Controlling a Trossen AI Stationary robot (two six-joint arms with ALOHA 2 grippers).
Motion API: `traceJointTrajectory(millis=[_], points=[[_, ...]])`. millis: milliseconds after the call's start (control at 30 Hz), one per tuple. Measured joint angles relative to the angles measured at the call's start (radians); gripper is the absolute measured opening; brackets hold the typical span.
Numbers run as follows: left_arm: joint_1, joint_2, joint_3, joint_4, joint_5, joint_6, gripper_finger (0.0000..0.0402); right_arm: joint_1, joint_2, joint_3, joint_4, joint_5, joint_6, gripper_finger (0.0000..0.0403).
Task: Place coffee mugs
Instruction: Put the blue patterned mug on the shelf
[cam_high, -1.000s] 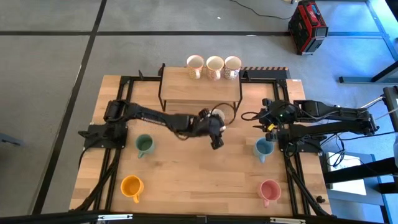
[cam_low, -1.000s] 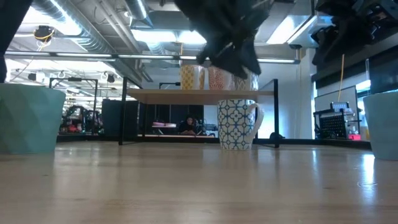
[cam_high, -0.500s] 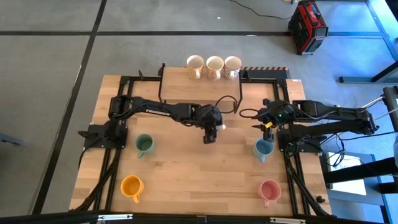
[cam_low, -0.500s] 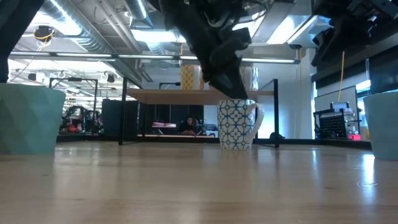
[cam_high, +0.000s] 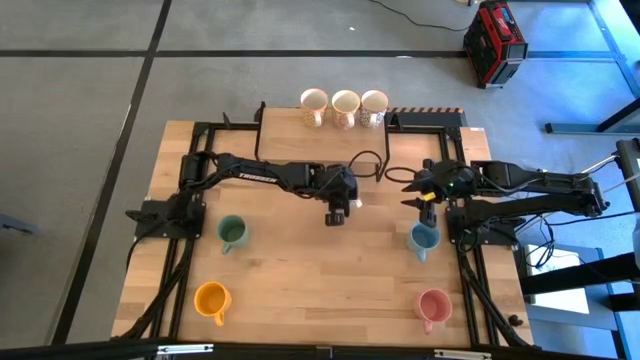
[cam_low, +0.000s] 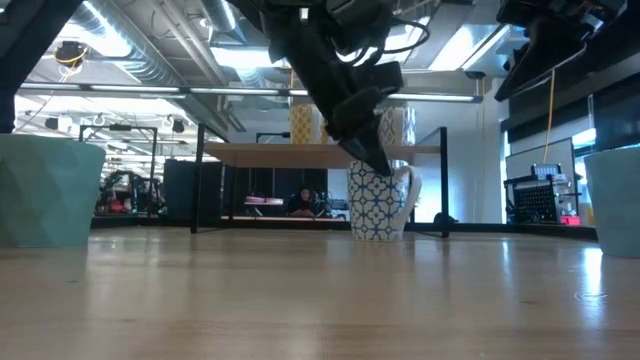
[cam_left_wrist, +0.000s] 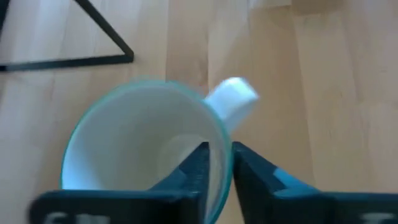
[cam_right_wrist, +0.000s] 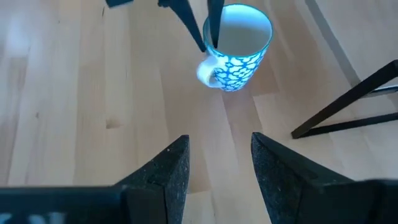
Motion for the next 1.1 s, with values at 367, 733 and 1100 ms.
traceJointTrajectory(millis=[367,733,1100], points=[[-0.026,-0.044,-0.001,0.001,-0.007,0.027,0.0015,0.000,0.021,0.000,0.095,0.007,0.029,0.0204],[-0.076,-0.216,0.111,-0.007,0.023,0.068,0.0014,0.001,0.094,-0.001,0.329,-0.222,0.001,0.0264],[-0.075,-0.298,0.253,-0.247,0.074,0.144,0.0014,0.000,0.121,0.149,0.405,-0.168,-0.025,0.0242]])
